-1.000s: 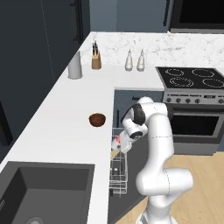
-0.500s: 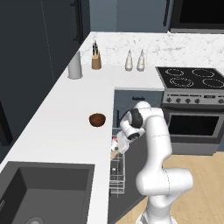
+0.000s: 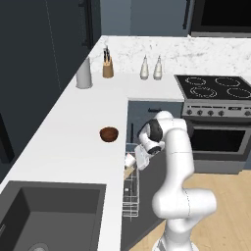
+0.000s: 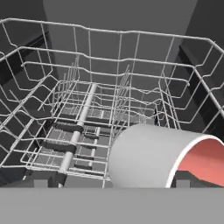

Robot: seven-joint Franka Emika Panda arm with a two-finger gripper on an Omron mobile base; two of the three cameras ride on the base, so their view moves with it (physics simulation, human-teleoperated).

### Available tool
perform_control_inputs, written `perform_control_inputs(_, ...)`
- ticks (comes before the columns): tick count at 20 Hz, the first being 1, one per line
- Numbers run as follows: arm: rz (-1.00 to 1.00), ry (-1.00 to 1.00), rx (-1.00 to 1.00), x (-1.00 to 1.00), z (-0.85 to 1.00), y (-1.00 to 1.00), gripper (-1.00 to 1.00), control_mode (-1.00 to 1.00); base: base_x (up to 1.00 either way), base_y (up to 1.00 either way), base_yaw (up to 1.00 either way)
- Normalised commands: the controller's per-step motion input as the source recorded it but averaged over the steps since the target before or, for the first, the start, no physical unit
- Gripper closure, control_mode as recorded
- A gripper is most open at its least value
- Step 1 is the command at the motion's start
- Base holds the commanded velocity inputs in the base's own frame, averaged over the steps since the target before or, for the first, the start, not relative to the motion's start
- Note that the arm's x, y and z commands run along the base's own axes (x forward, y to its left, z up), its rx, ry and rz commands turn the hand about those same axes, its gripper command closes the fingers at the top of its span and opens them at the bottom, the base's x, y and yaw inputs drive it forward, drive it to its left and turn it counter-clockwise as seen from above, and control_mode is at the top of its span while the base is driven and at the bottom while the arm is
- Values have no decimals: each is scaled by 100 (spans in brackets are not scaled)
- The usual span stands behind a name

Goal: Pick up the cup and bowl from the counter, place them in the dishwasher, and close the dishwasher door.

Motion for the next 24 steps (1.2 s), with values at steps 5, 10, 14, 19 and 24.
perform_control_inputs(5,0,-9,0,-35,11,-27,-100,-100,0,0,0)
perform_control_inputs(10,0,-13,0,-27,46,-7,-100,-100,0,0,0)
perform_control_inputs(14,0,-12,0,-40,84,-22,-100,-100,0,0,0)
perform_control_inputs(19,0,-9,0,-51,90,-9,-100,-100,0,0,0)
perform_control_inputs(24,0,-4,0,-48,95,0,-100,-100,0,0,0)
